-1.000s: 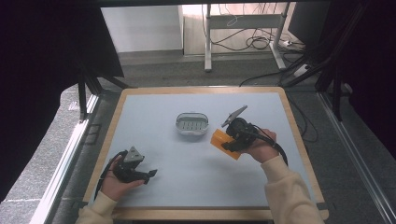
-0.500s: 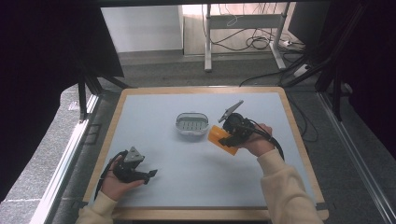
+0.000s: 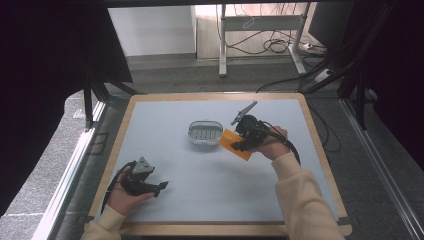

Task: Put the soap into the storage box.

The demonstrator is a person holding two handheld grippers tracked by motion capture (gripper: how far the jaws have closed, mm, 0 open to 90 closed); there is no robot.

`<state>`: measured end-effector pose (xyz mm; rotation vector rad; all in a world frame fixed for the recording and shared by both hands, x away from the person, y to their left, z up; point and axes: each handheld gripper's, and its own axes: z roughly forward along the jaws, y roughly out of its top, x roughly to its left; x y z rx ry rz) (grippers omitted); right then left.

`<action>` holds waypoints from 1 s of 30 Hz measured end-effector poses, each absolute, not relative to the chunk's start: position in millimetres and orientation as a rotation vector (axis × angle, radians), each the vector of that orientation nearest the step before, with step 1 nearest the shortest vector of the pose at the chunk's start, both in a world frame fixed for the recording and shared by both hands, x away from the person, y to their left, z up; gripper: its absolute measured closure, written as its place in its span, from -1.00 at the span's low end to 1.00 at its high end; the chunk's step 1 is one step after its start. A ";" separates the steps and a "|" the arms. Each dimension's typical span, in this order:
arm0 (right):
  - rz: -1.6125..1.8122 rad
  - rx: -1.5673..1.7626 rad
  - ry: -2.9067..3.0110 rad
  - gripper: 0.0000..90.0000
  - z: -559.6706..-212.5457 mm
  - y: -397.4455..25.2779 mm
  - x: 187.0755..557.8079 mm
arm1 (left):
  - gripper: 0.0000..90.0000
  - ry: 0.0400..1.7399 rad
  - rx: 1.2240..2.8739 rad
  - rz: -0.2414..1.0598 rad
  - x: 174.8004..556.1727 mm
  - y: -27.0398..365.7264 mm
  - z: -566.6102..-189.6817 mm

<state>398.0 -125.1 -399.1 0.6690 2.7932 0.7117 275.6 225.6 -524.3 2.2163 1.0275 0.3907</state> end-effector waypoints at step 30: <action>0.735 0.615 2.790 0.37 -391.3 -103.4 421.7 | -0.48 1.026 2.213 0.391 275.4 226.0 -523.7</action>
